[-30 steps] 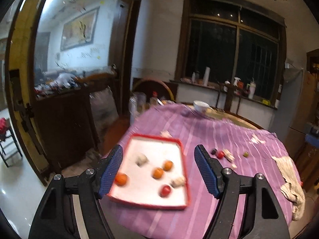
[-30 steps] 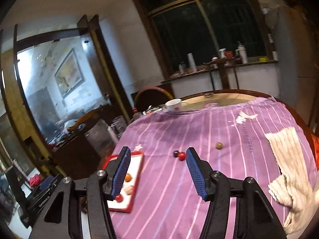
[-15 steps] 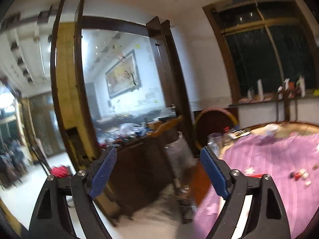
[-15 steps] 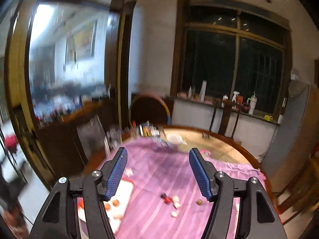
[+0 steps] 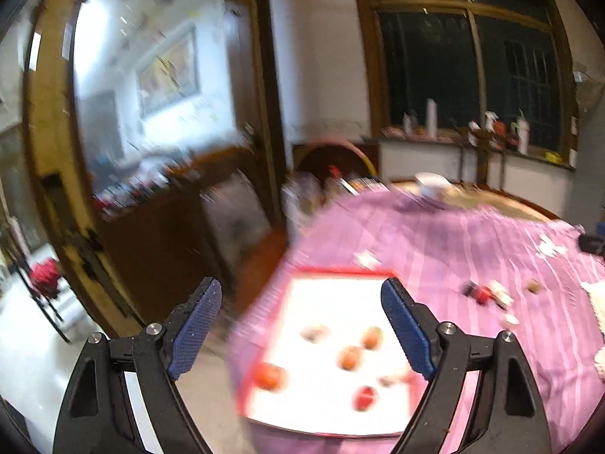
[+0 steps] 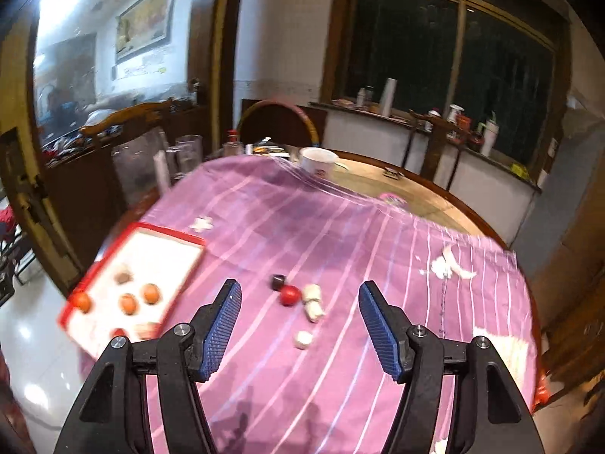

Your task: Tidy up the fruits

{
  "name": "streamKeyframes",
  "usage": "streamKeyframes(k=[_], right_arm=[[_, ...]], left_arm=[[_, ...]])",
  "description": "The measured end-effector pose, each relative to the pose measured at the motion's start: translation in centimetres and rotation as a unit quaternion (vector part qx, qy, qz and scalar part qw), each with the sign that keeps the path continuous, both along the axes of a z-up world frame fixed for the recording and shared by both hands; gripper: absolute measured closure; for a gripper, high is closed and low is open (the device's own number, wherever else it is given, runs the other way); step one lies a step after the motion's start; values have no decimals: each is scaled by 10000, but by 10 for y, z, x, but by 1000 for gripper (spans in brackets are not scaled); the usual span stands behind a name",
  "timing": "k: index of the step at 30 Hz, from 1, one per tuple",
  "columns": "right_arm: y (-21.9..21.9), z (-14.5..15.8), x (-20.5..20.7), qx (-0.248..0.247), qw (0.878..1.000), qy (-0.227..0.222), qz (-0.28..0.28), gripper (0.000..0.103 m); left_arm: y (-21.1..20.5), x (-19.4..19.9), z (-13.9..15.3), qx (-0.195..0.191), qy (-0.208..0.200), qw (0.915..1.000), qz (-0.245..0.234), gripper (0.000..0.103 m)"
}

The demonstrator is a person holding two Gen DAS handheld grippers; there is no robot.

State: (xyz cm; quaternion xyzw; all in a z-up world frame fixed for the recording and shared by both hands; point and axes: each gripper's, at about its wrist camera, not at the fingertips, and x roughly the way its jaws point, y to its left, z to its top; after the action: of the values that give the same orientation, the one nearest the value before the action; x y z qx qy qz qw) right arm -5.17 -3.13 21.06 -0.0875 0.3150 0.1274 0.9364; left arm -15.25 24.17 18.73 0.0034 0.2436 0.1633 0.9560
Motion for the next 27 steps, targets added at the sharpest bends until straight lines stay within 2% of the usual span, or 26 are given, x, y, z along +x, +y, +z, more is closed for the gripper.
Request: streamKeyframes(k=[3,6,9,11,15,20,27], right_arm=[[-34,-41,16,493,9982,323,-91,33],[-69,-76,31,774,9944,678,-234,33],[-96,-99,44,931,9907,898,-421,33],[-110,-113,54,1082,9871,1078,-474,33],[-122,-132,70,1212,9823,1331,-516,33],[-116,-151,77,1259,9784,1586,-422,33],[-96,-155,71,954,9830,1551,-252,33]], left_arm=[[-50,36,-28,-142,391,9984,-370,17],[-95,68,-53,-158,748,9948,-679,17],[-124,98,-74,-249,1094,9891,-959,17],[-135,116,-87,-286,1274,9868,-958,17],[-145,139,-102,-311,1455,9851,-863,17],[-146,148,-111,-122,1504,9863,-659,17],[-149,140,-106,314,1373,9883,-591,17]])
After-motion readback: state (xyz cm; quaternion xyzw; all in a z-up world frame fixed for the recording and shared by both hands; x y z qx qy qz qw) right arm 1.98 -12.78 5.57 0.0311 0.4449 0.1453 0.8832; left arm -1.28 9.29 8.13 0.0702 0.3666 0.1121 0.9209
